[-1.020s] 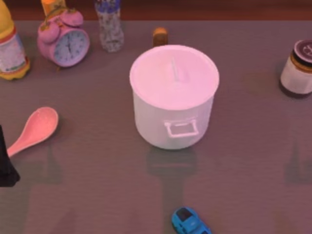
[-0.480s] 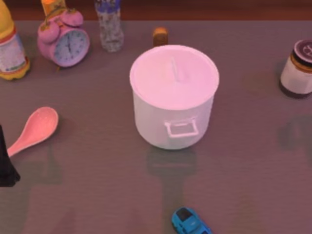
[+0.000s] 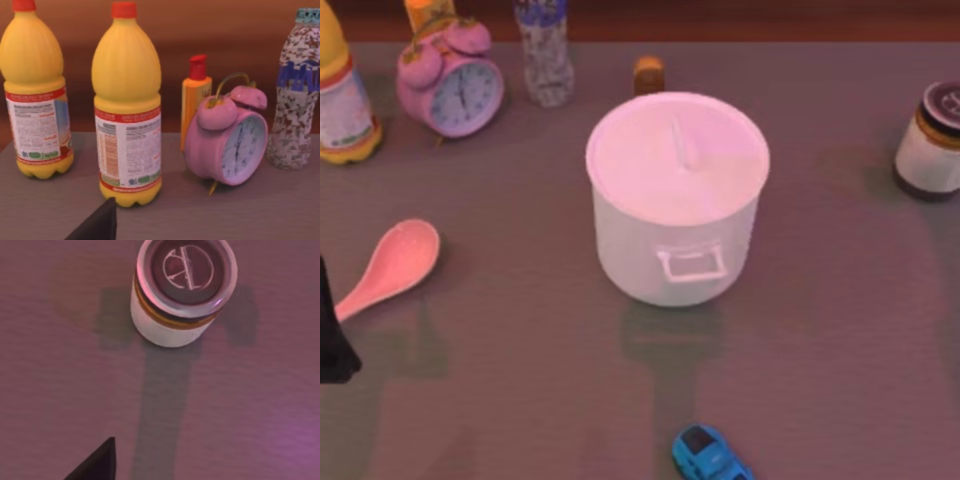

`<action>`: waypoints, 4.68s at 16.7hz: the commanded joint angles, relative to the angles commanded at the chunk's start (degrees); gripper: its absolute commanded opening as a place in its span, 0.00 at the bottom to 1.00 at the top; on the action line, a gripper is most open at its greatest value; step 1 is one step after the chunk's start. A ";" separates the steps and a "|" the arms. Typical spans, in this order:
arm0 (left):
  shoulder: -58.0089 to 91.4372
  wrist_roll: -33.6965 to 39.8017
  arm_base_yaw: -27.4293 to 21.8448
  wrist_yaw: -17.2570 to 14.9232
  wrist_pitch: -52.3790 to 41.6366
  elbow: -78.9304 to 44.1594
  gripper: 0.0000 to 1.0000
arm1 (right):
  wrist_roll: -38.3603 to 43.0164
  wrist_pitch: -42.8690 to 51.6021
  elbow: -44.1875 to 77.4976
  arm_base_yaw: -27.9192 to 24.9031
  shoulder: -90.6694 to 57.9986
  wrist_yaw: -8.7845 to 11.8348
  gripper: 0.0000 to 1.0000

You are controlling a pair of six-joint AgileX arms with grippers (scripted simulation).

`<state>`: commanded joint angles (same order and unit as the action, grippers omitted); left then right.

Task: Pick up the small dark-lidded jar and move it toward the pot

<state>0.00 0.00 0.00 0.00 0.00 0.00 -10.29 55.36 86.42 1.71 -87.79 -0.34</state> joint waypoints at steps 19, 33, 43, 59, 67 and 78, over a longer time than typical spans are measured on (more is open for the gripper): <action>0.00 0.00 0.00 0.00 0.00 0.00 1.00 | -9.50 33.12 67.78 -1.15 -62.52 1.84 1.00; 0.00 0.00 0.00 0.00 0.00 0.00 1.00 | -9.26 19.08 50.96 -1.40 -59.73 1.85 1.00; 0.00 0.00 0.00 0.00 0.00 0.00 1.00 | -9.26 19.08 50.96 -1.40 -59.73 1.85 0.47; 0.00 0.00 0.00 0.00 0.00 0.00 1.00 | -9.18 19.11 50.82 -1.21 -59.60 1.88 0.00; 0.00 0.00 0.00 0.00 0.00 0.00 1.00 | -9.11 20.08 32.53 -1.68 -39.63 2.14 0.00; 0.00 0.00 0.00 0.00 0.00 0.00 1.00 | -8.28 20.74 23.24 -2.20 -30.43 2.15 0.00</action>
<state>0.00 0.00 0.00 0.00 0.00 0.00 -18.57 76.10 109.66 -0.49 -118.23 1.80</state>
